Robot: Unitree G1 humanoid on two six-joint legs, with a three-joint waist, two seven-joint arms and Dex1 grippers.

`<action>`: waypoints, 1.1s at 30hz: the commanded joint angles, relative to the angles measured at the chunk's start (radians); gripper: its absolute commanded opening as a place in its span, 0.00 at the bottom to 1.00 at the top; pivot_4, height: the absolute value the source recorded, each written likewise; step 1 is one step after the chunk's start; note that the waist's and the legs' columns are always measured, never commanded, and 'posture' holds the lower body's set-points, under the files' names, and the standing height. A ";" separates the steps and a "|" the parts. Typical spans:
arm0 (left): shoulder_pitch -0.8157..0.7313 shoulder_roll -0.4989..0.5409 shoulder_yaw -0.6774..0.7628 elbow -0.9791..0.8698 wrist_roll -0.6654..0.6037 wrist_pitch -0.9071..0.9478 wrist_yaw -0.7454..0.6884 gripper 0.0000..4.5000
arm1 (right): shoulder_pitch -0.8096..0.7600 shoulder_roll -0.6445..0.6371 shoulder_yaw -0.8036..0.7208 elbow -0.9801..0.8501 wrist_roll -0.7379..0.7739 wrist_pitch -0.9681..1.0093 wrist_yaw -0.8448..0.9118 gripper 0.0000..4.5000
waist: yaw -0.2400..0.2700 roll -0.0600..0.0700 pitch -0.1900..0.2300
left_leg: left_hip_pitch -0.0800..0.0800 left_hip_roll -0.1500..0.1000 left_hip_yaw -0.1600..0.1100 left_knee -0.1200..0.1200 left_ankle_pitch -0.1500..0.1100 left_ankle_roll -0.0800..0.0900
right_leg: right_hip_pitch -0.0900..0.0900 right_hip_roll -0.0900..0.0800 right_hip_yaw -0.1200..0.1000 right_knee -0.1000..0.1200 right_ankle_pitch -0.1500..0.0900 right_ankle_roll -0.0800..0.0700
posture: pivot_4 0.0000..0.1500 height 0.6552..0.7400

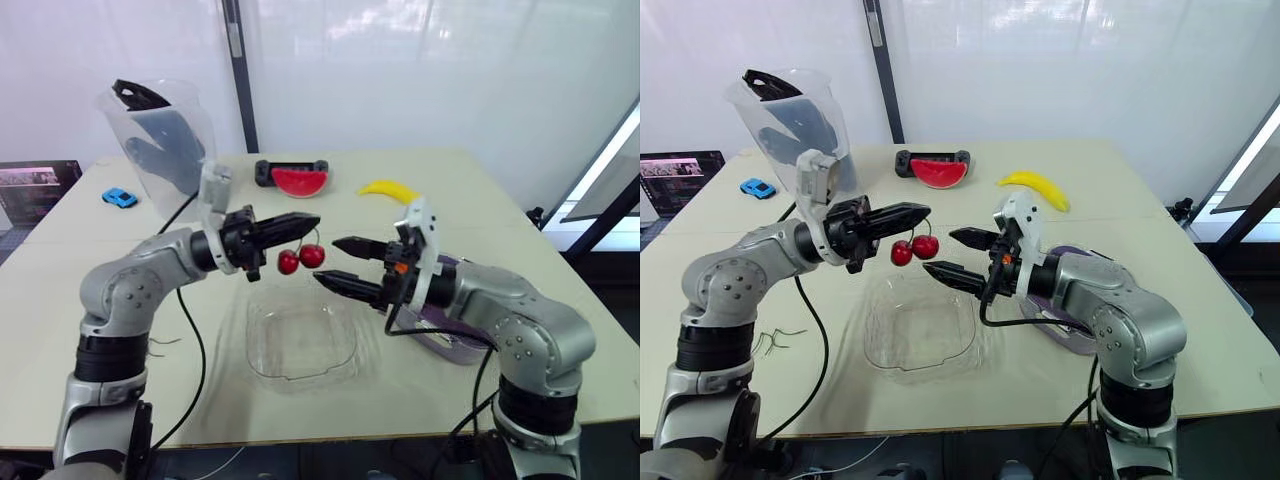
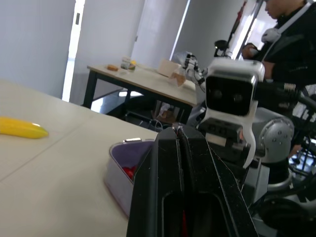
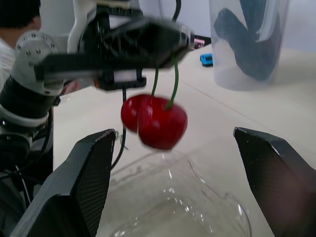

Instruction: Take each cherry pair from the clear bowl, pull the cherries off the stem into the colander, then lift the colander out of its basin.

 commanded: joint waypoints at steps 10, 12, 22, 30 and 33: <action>-0.021 0.001 -0.005 -0.049 -0.019 0.000 0.009 0.00 | -0.010 -0.008 0.031 0.005 0.163 -0.009 -0.114 0.61 | 0.000 0.000 0.000 | 0.000 0.000 0.000 0.000 0.000 0.000 | 0.000 0.000 0.000 0.000 0.000 0.000 | 1.00 1.00; -0.023 0.000 -0.005 -0.050 -0.021 0.001 0.013 0.00 | 0.000 -0.027 0.044 0.008 0.174 -0.014 -0.115 0.51 | 0.000 0.000 0.000 | 0.000 0.000 0.000 0.000 0.000 0.000 | 0.000 0.000 0.000 0.000 0.000 0.000 | 1.00 1.00; -0.021 -0.006 -0.005 -0.055 -0.019 -0.001 0.020 0.00 | 0.008 -0.058 0.048 0.037 0.233 -0.053 -0.145 0.51 | 0.000 0.000 0.000 | 0.000 0.000 0.000 0.000 -0.001 0.001 | 0.000 0.000 0.000 0.000 0.000 0.000 | 1.00 1.00; -0.011 -0.014 0.001 -0.057 -0.002 -0.025 0.043 0.00 | 0.006 -0.068 0.048 0.044 0.301 -0.048 -0.179 0.41 | 0.000 0.000 0.000 | 0.000 0.000 0.000 0.000 -0.001 0.001 | 0.000 0.000 0.000 0.000 0.000 0.000 | 1.00 1.00; -0.012 -0.014 0.003 -0.054 0.000 -0.029 0.048 0.00 | 0.010 -0.085 0.059 0.046 0.311 -0.053 -0.185 0.41 | 0.000 0.000 0.000 | 0.000 0.000 0.000 0.000 -0.001 0.001 | 0.000 0.000 0.000 0.000 0.000 0.000 | 1.00 1.00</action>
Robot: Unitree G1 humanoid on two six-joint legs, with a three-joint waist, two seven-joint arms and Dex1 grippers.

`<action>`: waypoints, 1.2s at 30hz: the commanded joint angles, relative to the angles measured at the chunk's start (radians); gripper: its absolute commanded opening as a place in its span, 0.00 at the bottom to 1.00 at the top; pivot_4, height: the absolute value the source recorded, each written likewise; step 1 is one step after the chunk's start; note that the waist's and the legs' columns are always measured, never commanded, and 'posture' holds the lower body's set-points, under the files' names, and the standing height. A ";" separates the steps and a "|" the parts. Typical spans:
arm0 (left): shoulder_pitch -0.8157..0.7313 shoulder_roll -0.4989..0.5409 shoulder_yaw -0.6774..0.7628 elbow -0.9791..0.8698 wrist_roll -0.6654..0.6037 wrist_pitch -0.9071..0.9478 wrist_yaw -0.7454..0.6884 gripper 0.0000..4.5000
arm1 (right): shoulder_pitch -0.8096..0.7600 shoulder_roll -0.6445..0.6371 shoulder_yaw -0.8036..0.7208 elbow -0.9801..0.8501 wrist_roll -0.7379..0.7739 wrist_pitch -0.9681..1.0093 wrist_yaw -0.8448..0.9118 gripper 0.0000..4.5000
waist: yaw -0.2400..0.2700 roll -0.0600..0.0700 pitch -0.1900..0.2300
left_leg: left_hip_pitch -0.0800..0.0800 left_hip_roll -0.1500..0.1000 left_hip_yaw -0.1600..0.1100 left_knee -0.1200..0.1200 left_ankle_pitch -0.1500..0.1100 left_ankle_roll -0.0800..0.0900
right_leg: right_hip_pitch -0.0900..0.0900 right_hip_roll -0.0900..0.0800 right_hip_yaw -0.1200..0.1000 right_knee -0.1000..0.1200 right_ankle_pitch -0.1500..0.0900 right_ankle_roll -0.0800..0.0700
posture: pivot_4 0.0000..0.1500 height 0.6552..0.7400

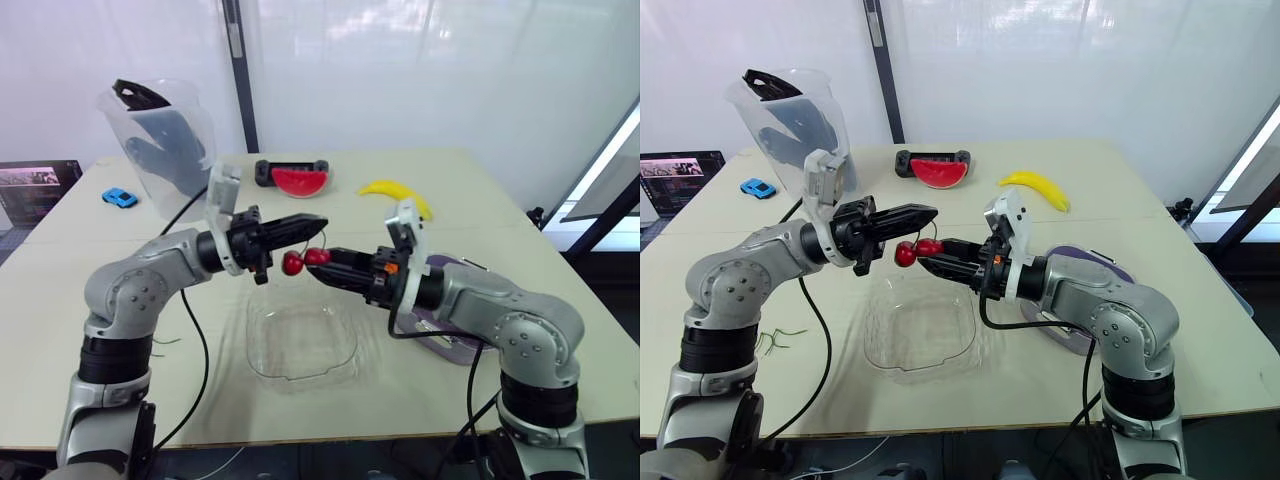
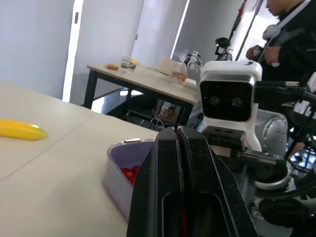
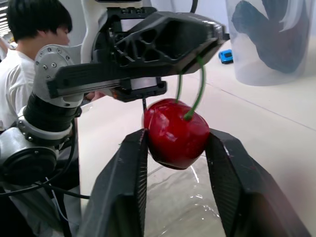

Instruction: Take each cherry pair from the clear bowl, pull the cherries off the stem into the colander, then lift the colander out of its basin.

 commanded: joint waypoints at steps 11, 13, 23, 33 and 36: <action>-0.008 -0.007 0.002 -0.040 -0.011 -0.015 0.008 0.00 | -0.018 -0.042 0.015 0.013 0.050 -0.034 -0.018 0.41 | 0.000 0.000 0.000 | 0.000 0.000 0.000 0.000 0.000 0.000 | 0.000 0.000 0.000 0.000 0.000 0.000 | 1.00 1.00; -0.006 -0.010 0.000 -0.044 -0.013 -0.012 0.008 0.00 | -0.024 -0.036 0.007 0.024 0.065 -0.034 -0.027 0.41 | 0.000 0.000 0.000 | 0.000 0.000 0.000 0.000 0.000 0.000 | 0.000 0.000 0.000 0.000 0.000 0.000 | 1.00 1.00; -0.005 -0.023 0.001 -0.048 -0.013 -0.008 0.010 0.00 | -0.069 -0.020 -0.008 0.068 0.162 -0.030 -0.083 0.41 | 0.000 0.000 0.000 | 0.000 0.000 0.000 0.000 0.000 0.000 | 0.000 0.000 0.000 0.000 0.000 0.000 | 1.00 1.00; -0.005 -0.025 0.006 -0.049 -0.009 -0.013 0.015 0.00 | -0.053 -0.041 0.035 0.059 0.145 -0.044 -0.089 0.30 | 0.000 0.000 0.000 | 0.000 0.000 0.000 0.000 0.000 0.000 | 0.000 0.000 0.000 0.000 0.000 0.000 | 1.00 1.00; -0.003 -0.025 0.004 -0.051 -0.011 -0.011 0.016 0.00 | -0.050 -0.043 0.036 0.058 0.149 -0.044 -0.093 0.13 | 0.000 0.000 0.000 | 0.000 0.000 0.000 0.000 0.000 0.000 | 0.000 0.000 0.000 -0.001 0.000 0.000 | 1.00 1.00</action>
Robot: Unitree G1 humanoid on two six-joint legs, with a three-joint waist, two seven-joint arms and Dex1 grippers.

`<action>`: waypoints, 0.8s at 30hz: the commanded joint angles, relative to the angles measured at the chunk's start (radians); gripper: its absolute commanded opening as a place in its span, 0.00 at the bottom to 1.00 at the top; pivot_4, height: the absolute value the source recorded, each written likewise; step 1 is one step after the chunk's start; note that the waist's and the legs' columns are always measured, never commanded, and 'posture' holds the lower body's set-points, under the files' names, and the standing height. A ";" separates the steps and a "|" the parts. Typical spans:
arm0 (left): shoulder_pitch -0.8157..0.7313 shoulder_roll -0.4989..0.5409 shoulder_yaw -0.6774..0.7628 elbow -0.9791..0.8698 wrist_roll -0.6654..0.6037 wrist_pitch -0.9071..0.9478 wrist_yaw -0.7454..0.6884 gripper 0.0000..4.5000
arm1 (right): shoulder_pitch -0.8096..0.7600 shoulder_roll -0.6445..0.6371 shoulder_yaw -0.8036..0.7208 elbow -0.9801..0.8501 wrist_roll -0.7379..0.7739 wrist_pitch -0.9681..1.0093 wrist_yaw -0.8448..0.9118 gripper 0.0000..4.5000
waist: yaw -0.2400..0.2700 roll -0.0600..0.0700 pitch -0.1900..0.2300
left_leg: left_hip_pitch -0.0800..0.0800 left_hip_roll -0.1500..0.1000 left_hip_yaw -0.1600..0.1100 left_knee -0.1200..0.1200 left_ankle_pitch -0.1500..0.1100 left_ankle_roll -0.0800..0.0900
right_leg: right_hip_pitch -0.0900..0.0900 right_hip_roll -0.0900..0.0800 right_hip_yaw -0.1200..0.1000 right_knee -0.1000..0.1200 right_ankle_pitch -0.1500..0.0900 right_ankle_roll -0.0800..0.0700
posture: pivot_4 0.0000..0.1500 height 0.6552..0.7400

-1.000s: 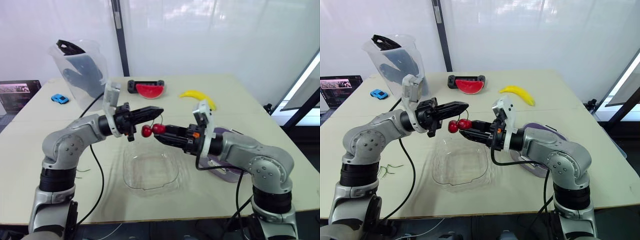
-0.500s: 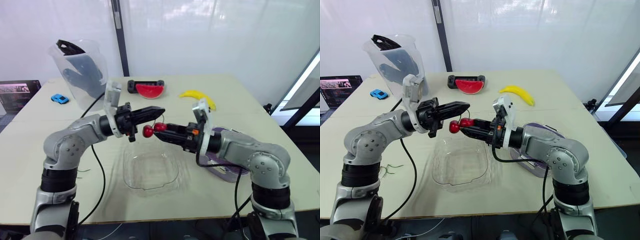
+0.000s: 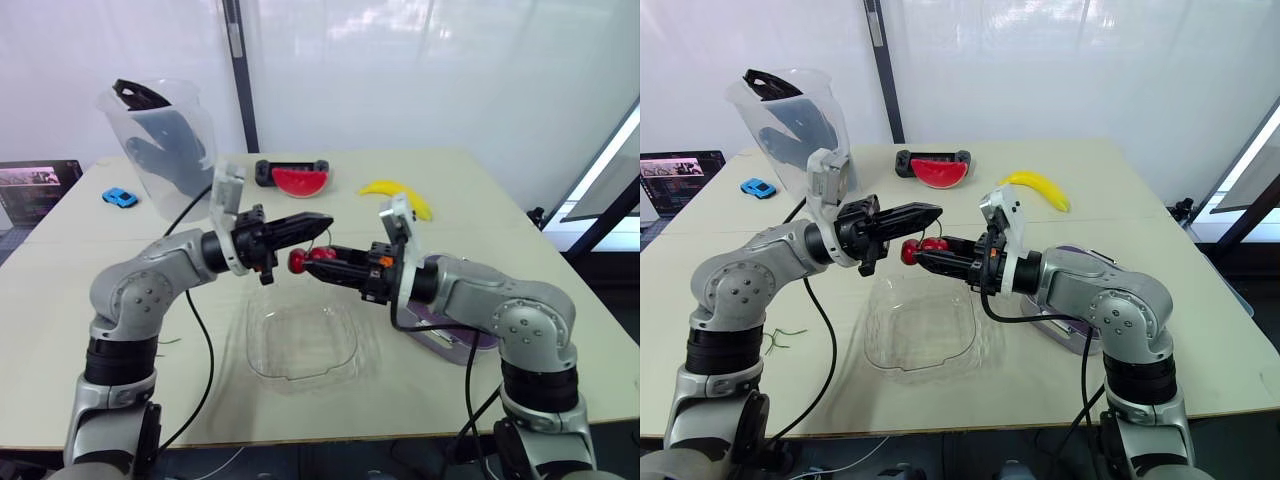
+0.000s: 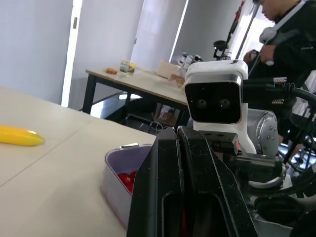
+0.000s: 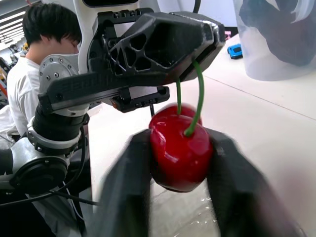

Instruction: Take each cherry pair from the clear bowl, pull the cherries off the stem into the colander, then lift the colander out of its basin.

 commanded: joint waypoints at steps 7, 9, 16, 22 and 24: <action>-0.001 0.003 0.003 -0.031 -0.010 -0.012 0.000 0.00 | -0.003 -0.012 -0.002 -0.021 0.020 -0.016 -0.002 0.13 | 0.000 0.000 0.000 | 0.000 0.000 0.000 0.000 0.000 0.000 | 0.000 0.000 0.000 0.000 0.000 0.000 | 1.00 1.00; 0.000 0.003 0.004 -0.031 -0.009 -0.013 0.000 0.00 | -0.001 -0.017 0.000 -0.021 0.022 -0.011 0.000 0.13 | 0.000 0.000 0.000 | 0.000 0.000 0.000 0.000 0.000 0.000 | 0.000 0.000 0.000 0.000 0.000 0.000 | 1.00 1.00; -0.005 -0.008 -0.001 -0.024 -0.004 -0.025 0.006 0.00 | 0.071 -0.142 0.101 -0.047 -0.026 0.030 0.061 0.13 | 0.001 0.000 0.000 | 0.000 0.000 0.000 0.000 0.000 0.000 | 0.001 0.000 0.000 -0.001 0.000 0.000 | 1.00 1.00; -0.002 -0.010 -0.004 -0.024 -0.008 -0.031 0.007 0.00 | 0.083 -0.194 0.089 -0.047 -0.014 0.034 0.080 0.13 | 0.000 0.000 0.000 | 0.000 0.000 0.000 0.000 0.000 0.001 | 0.001 0.000 0.000 -0.002 0.000 0.000 | 1.00 1.00; -0.002 -0.010 -0.006 -0.022 -0.007 -0.034 0.006 0.00 | 0.080 -0.208 0.077 -0.044 -0.007 0.036 0.088 0.13 | 0.001 0.000 0.000 | 0.000 0.000 0.000 0.000 0.000 0.001 | 0.001 0.000 0.000 -0.002 0.000 0.000 | 1.00 1.00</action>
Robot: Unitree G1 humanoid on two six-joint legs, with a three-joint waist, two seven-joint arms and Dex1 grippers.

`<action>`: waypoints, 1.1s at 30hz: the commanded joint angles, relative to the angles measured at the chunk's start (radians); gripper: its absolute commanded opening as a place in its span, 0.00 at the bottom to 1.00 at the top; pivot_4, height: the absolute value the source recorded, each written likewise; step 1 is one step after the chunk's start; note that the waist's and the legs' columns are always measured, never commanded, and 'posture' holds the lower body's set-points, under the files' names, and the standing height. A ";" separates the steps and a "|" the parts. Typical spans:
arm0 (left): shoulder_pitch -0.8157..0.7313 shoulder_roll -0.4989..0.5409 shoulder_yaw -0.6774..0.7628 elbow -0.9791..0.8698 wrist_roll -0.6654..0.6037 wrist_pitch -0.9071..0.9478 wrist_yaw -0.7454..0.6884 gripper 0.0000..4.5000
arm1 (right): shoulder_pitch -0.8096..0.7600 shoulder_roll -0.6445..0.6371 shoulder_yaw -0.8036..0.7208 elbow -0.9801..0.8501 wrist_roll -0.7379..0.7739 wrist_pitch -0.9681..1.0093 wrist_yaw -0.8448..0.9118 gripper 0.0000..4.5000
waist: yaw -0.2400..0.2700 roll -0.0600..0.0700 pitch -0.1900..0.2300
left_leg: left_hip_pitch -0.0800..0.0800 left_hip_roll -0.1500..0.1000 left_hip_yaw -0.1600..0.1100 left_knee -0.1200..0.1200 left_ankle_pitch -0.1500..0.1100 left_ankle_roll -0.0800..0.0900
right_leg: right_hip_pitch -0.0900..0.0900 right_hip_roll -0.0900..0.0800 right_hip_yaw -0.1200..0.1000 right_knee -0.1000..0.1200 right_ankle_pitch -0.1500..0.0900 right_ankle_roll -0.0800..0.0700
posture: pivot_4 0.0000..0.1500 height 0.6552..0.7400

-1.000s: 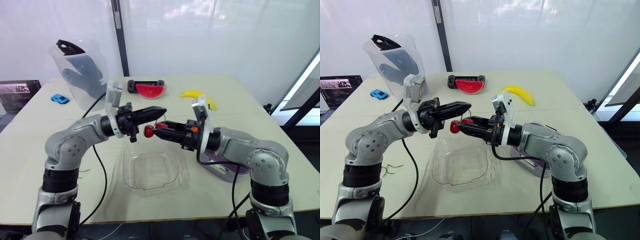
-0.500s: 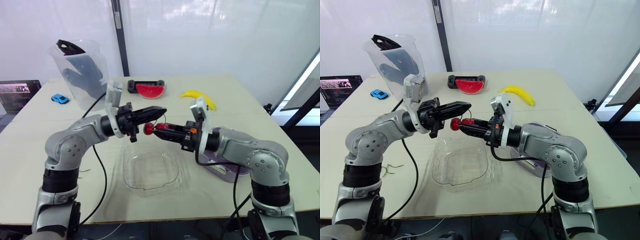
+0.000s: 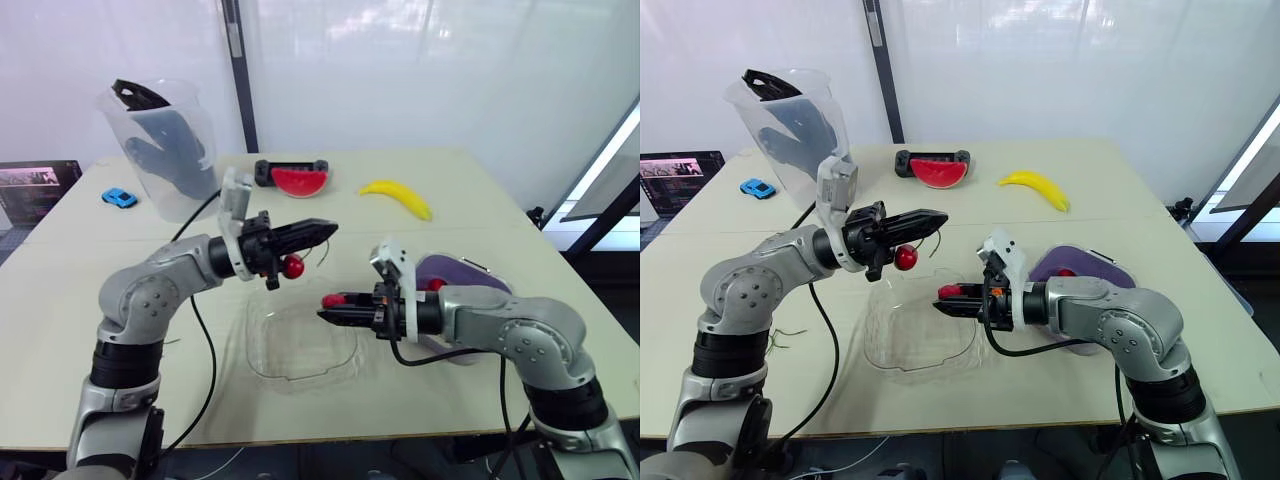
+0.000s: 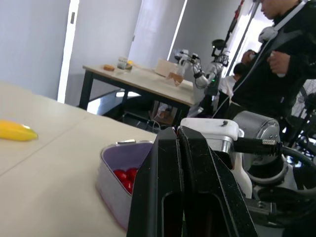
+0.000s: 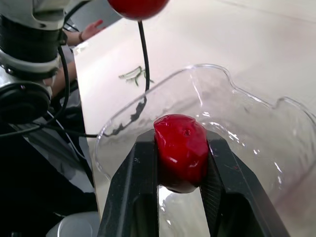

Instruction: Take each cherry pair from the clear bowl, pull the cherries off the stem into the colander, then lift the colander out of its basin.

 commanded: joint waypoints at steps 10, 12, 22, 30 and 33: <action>-0.006 0.012 0.022 -0.024 -0.001 -0.033 -0.006 0.00 | -0.089 -0.423 -0.051 0.171 -0.229 -0.206 0.262 0.13 | 0.008 0.000 0.000 | 0.000 -0.001 0.000 0.001 -0.001 0.002 | 0.002 -0.001 -0.001 -0.003 0.000 0.000 | 1.00 1.00; 0.002 0.011 0.021 -0.029 0.002 -0.042 -0.011 0.00 | -0.076 -0.506 -0.004 0.259 -0.337 -0.291 0.315 0.13 | 0.007 0.000 0.000 | 0.000 -0.002 0.001 0.001 -0.001 0.002 | 0.002 -0.001 0.000 -0.003 0.000 0.000 | 1.00 1.00; 0.017 0.011 0.009 -0.034 0.028 -0.076 -0.015 0.00 | 0.053 -0.594 0.048 0.345 -0.501 -0.421 0.492 0.13 | 0.003 0.000 0.000 | 0.000 0.000 0.002 0.000 -0.001 0.002 | 0.002 0.000 0.000 -0.002 0.000 0.000 | 1.00 1.00; 0.008 -0.024 0.015 -0.057 -0.001 -0.073 0.027 0.00 | 0.046 -0.633 -0.002 0.302 -0.486 -0.362 0.554 0.98 | 0.008 0.000 0.000 | 0.000 0.000 0.001 0.001 -0.001 0.002 | 0.002 -0.001 0.000 -0.002 0.000 0.000 | 1.00 1.00; 0.003 -0.040 0.019 -0.070 -0.025 -0.065 0.042 0.00 | 0.003 -0.653 -0.045 0.277 -0.431 -0.303 0.594 0.99 | 0.009 0.000 0.000 | 0.000 0.000 0.002 0.001 -0.001 0.002 | 0.002 -0.001 0.000 -0.003 0.000 0.000 | 1.00 1.00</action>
